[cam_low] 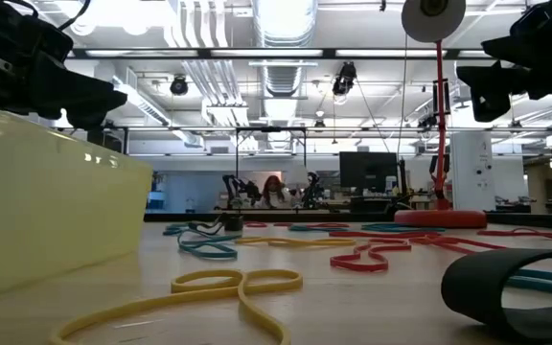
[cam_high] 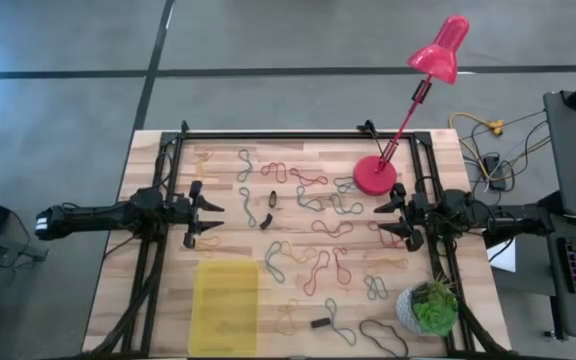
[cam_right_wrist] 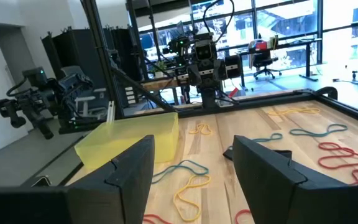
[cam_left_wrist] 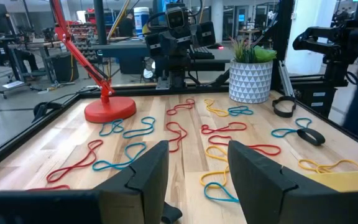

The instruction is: Pick and place rubber bands into bin

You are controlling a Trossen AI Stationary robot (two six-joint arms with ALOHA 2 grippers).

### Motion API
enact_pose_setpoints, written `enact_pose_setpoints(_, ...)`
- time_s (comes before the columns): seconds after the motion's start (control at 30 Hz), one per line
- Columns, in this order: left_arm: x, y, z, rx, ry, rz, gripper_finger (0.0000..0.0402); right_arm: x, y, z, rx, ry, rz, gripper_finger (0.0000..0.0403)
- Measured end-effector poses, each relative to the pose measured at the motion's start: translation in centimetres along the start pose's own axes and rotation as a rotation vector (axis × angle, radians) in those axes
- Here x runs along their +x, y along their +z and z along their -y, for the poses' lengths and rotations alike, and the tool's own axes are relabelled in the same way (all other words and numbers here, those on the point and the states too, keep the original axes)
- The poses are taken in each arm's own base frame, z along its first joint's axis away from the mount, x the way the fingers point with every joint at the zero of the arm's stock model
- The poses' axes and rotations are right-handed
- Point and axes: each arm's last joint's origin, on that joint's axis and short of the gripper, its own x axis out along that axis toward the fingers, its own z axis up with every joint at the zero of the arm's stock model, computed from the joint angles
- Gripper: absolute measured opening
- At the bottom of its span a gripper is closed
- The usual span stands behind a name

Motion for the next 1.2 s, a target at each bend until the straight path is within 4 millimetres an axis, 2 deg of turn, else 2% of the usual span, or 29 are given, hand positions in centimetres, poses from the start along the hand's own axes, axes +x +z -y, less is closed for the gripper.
enact_pose_setpoints(0.27, 0.0, 0.0, 0.0, 0.0, 0.0, 0.0, 0.0151, 0.0, 0.0, 0.0, -0.004, 0.0, 0.0, 0.0203)
enact_pose_setpoints(0.47, 0.0, 0.0, 0.0, 0.0, 0.0, 0.0, 0.0151, -0.03, 0.1, 0.35, -0.298, -0.126, 0.011, 0.0203)
enact_pose_setpoints(0.57, 0.0, 0.0, 0.0, 0.0, 0.0, 0.0, 0.0151, -0.07, 0.16, 0.61, -0.362, -0.219, 0.012, 0.0203)
enact_pose_setpoints(0.67, 0.0, 0.0, 0.0, 0.0, 0.0, 0.0, 0.0151, -0.09, 0.19, 0.68, -0.354, -0.246, 0.016, 0.0203)
enact_pose_setpoints(0.77, 0.0, 0.0, 0.0, 0.0, 0.0, 0.0, 0.0151, -0.09, 0.27, 0.65, -0.151, -0.24, 0.049, 0.0203)
enact_pose_setpoints(0.97, 0.0, 0.0, 0.0, 0.0, 0.0, 0.0, 0.0151, -0.12, 0.79, 0.55, 0.741, -0.174, 0.201, 0.0203)
enact_pose_setpoints(1.03, 0.0, 0.0, 0.0, 0.0, 0.0, 0.0, 0.0151, -0.14, 0.83, 0.56, 0.966, -0.157, 0.228, 0.0203)
enact_pose_setpoints(1.1, 0.0, 0.0, 0.0, 0.0, 0.0, 0.0, 0.0151, -0.1, 0.73, 0.7, 1.024, -0.19, 0.249, 0.0203)
enact_pose_setpoints(1.2, 0.0, 0.0, 0.0, 0.0, 0.0, 0.0, 0.0151, -0.12, 0.7, 0.88, 0.993, -0.245, 0.283, 0.0203)
